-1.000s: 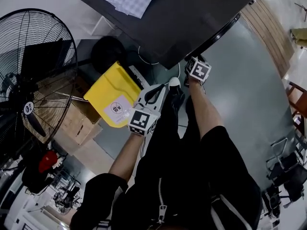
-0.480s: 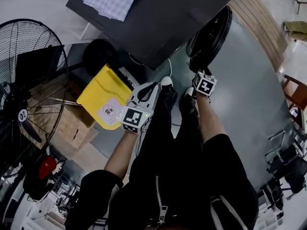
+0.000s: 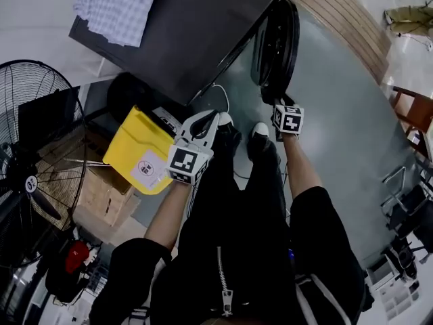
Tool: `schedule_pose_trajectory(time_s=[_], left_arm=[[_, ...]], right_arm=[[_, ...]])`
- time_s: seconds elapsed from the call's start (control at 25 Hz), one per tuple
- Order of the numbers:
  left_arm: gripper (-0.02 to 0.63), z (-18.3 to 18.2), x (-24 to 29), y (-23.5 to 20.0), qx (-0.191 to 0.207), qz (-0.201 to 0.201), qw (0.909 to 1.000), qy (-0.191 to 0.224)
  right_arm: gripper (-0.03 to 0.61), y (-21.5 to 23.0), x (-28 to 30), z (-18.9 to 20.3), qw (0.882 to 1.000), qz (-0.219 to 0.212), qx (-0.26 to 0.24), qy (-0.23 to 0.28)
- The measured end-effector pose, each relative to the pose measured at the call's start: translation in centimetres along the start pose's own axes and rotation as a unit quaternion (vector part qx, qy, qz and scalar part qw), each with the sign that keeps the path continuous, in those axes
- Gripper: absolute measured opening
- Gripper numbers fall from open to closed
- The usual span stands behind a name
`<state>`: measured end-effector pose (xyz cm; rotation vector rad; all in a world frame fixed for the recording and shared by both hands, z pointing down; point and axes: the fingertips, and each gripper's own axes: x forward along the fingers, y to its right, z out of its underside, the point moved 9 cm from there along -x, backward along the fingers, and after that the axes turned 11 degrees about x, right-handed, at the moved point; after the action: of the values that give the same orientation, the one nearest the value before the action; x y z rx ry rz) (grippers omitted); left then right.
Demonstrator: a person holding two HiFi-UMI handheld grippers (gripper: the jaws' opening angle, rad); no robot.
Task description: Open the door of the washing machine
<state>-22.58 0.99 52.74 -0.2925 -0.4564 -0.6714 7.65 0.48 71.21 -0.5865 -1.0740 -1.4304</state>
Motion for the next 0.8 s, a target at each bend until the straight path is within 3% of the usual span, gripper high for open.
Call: schedule_pose_trajectory(time_s=[0.28, 0.8], left_arm=[[0.006, -3.0, 5.4, 1.6, 0.02, 0.019, 0.9996, 0.009], [0.006, -10.1, 18.3, 7.3, 0.007, -0.031, 0.9995, 0.006]], right_arm=[[0.112, 4.9, -1.1, -0.6, 0.998, -0.032, -0.046, -0.018], [0.112, 16.4, -2.3, -4.3, 0.984, -0.093, -0.134, -0.071]])
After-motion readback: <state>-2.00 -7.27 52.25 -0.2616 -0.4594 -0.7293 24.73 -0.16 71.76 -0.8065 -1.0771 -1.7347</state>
